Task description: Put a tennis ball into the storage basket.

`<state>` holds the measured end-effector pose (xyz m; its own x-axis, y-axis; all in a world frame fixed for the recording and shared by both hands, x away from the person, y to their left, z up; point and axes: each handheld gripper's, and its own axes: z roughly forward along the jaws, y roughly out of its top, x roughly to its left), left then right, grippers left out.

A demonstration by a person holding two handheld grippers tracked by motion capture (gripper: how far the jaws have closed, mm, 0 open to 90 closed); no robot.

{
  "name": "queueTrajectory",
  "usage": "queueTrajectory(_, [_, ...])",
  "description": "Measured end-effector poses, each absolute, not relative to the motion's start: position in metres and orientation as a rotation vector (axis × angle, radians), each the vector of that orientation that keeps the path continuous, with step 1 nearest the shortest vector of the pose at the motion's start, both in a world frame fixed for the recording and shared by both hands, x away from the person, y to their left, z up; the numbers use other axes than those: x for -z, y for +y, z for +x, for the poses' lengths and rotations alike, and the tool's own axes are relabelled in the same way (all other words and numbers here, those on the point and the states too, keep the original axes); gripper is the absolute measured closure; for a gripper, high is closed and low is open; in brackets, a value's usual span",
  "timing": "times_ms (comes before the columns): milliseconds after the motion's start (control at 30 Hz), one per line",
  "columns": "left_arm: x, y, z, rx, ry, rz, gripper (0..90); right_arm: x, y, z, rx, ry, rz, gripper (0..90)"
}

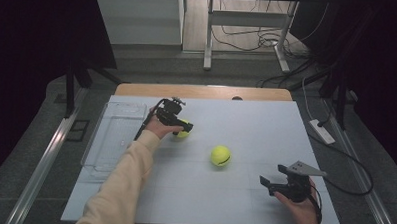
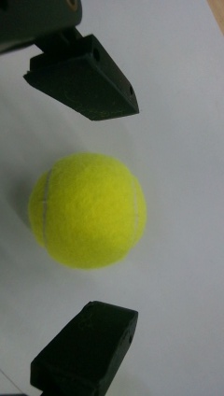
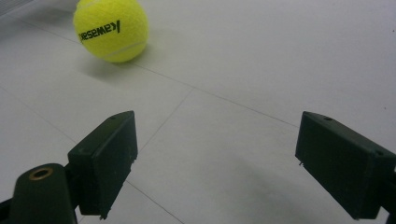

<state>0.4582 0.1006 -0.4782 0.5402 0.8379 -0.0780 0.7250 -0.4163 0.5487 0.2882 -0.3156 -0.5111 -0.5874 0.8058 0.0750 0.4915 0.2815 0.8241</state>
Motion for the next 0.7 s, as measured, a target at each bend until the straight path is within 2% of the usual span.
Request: queueTrajectory(700, [0.496, 0.089, 0.464, -0.222, 1.279, 2.306, 9.0, 0.512, -0.316, 0.288, -1.212, 2.203, 1.171, 12.8])
